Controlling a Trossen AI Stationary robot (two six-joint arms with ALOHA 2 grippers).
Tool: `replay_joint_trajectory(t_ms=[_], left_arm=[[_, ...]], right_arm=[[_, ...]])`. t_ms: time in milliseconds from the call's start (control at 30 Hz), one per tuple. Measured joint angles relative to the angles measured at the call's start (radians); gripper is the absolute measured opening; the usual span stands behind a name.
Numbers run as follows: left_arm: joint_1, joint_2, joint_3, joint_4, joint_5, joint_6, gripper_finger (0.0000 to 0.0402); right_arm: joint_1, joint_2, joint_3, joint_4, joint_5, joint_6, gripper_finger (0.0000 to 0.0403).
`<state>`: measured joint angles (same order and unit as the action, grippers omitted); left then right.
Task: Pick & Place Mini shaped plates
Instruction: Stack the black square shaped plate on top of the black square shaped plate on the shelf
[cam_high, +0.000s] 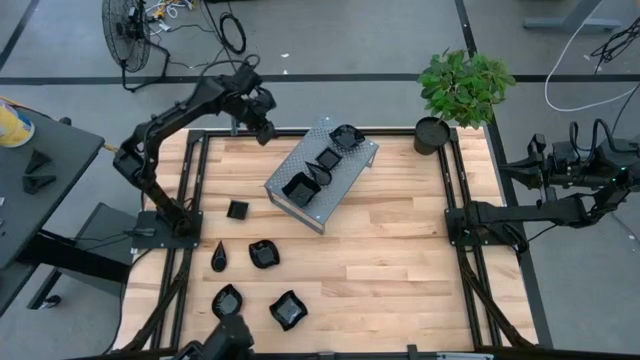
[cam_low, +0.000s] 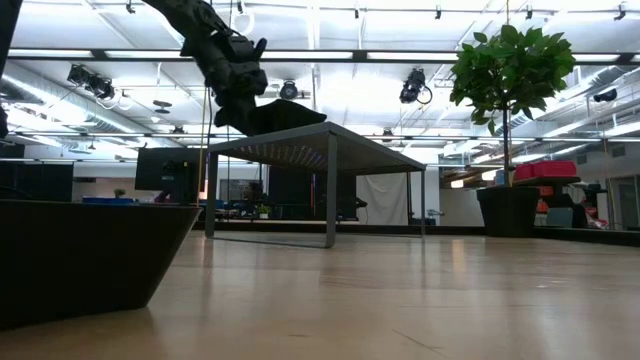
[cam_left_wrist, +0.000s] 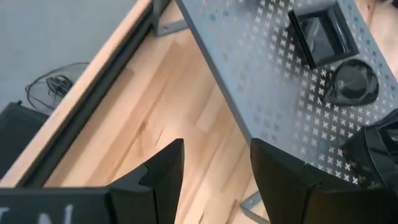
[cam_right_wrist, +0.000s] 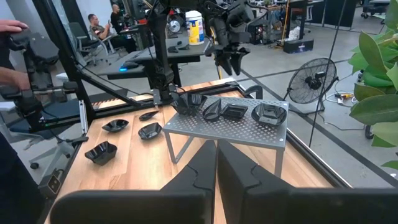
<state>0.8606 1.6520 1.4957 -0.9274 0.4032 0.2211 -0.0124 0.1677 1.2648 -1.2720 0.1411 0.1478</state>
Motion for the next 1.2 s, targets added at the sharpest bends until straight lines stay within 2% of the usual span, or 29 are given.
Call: replay_joint_trajectory(t_ms=[67, 333, 633, 1000, 1200], left_arm=[[-0.001, -0.010, -0.034, 0.015, -0.001, 0.000, 0.0190], [-0.001, -0.132, -0.319, 0.107, -0.025, -0.026, 0.0190], [-0.001, -0.259, -0.490, 0.101, -0.092, -0.035, 0.0190], [-0.003, -0.421, -0.700, 0.052, -0.145, -0.325, 0.0190], [-0.036, -0.443, -0.765, -0.035, -0.269, -0.437, 0.0190]], right_arm=[[0.000, 0.000, 0.000, 0.000, 0.000, 0.000, 0.0020], [0.000, 0.000, 0.000, 0.000, 0.000, 0.000, 0.0020], [0.000, 0.000, 0.000, 0.000, 0.000, 0.000, 0.0020], [0.000, 0.000, 0.000, 0.000, 0.000, 0.000, 0.0020], [0.000, 0.000, 0.000, 0.000, 0.000, 0.000, 0.0020]])
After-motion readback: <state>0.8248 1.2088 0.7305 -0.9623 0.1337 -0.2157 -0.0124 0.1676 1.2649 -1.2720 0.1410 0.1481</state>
